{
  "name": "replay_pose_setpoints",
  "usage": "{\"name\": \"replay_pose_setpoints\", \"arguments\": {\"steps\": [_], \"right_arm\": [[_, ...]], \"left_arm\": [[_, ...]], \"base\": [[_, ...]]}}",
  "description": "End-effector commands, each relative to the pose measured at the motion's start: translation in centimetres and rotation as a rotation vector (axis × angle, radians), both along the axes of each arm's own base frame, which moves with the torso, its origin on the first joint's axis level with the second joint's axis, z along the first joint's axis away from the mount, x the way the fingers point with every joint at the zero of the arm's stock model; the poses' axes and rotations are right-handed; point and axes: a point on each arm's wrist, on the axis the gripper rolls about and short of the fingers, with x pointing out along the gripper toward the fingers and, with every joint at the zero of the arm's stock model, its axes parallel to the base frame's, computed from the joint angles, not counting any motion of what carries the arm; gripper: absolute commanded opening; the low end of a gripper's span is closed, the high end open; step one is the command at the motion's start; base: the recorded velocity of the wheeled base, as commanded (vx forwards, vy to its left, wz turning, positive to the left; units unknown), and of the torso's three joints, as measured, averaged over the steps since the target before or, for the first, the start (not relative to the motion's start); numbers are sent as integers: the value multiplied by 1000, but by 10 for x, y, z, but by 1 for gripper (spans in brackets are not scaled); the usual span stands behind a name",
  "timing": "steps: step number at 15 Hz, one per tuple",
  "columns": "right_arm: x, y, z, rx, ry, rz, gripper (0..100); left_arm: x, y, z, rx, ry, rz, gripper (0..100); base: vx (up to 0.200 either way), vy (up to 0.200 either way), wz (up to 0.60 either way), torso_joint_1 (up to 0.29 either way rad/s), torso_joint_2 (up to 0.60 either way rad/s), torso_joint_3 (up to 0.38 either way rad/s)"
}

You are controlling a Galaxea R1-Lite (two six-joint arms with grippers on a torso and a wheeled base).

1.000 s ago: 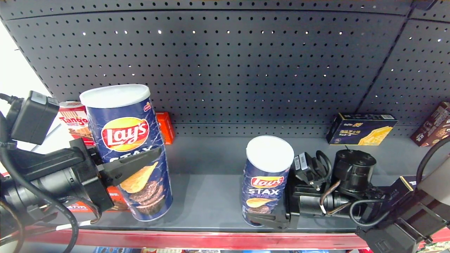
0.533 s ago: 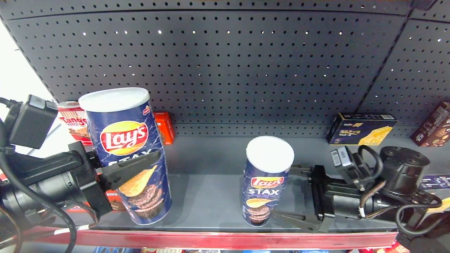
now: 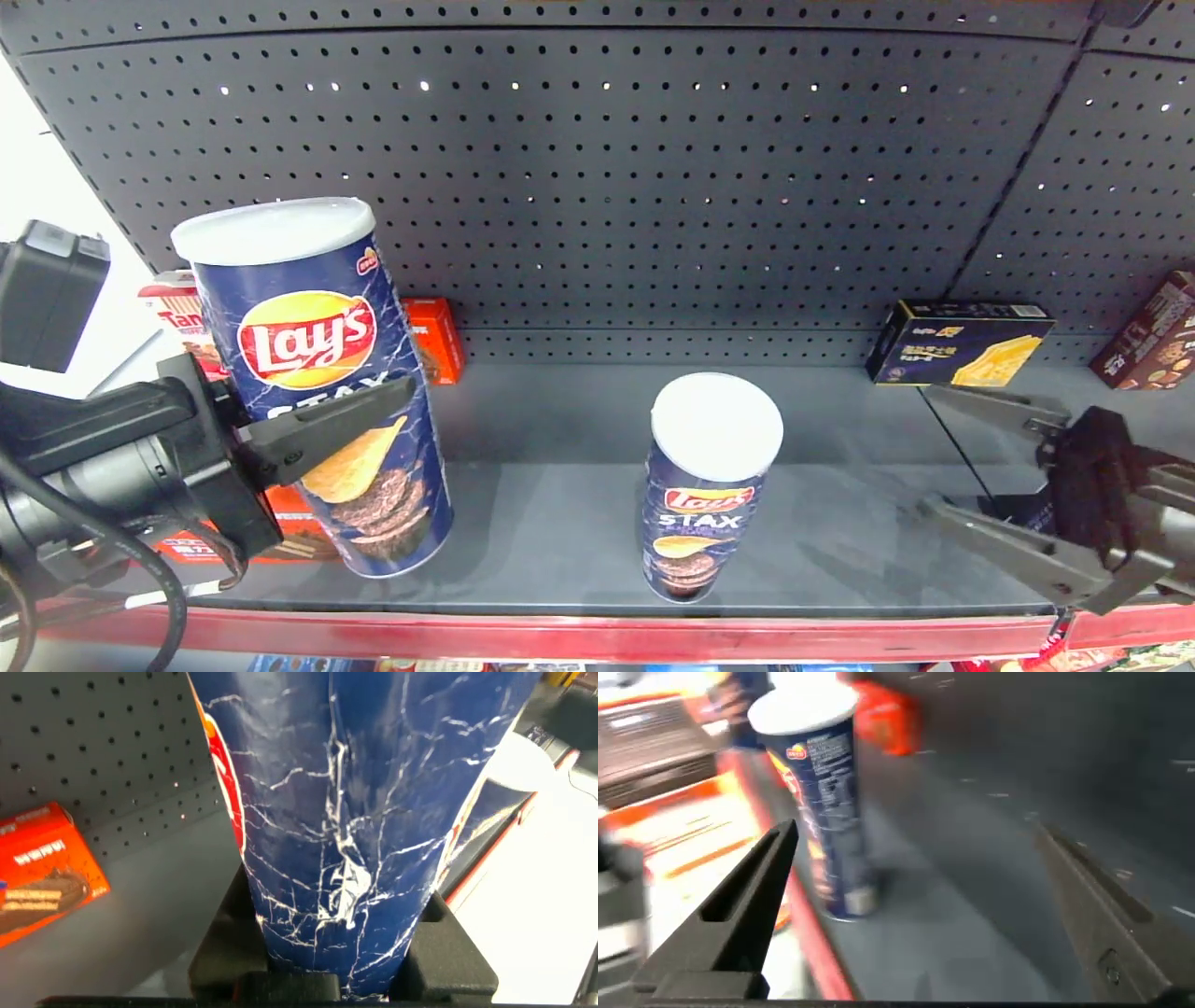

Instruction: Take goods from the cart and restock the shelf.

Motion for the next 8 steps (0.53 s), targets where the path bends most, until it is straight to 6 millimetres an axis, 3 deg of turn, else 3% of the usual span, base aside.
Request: {"name": "replay_pose_setpoints", "arguments": {"steps": [1,4,8], "right_arm": [[-42,-34,18,29,-93,-205,100],[-81,-51,10,39,-58,-486,100],[-147,-44,-43,81,74,-764,100]], "left_arm": [[-1,0,4,-4,-17,-6,0],[4,-4,14,-10,-47,-15,0],[6,-5,16,-8,-54,-19,0]], "base": [[0,0,0,0,0,0],[0,0,0,0,0,0],[0,0,0,0,0,0]]}}
